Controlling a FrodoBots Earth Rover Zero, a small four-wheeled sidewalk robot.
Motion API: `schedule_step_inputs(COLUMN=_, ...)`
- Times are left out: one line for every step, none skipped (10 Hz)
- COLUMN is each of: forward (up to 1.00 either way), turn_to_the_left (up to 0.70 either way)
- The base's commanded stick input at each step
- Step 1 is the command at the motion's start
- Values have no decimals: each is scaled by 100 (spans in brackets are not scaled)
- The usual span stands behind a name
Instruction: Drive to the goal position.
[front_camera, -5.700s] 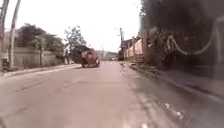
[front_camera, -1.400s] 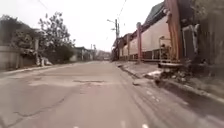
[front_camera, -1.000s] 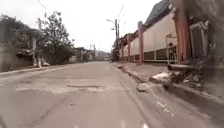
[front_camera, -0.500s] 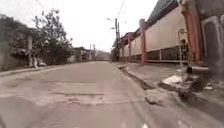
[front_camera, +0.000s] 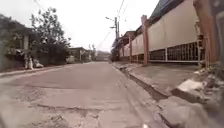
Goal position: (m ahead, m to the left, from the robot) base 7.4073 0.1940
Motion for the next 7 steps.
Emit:
schedule_step_inputs(forward=100, turn_to_the_left=0)
schedule_step_inputs(forward=100, turn_to_the_left=0)
schedule_step_inputs(forward=100, turn_to_the_left=0)
schedule_step_inputs(forward=100, turn_to_the_left=0)
schedule_step_inputs(forward=100, turn_to_the_left=0)
schedule_step_inputs(forward=100, turn_to_the_left=0)
schedule_step_inputs(forward=100, turn_to_the_left=0)
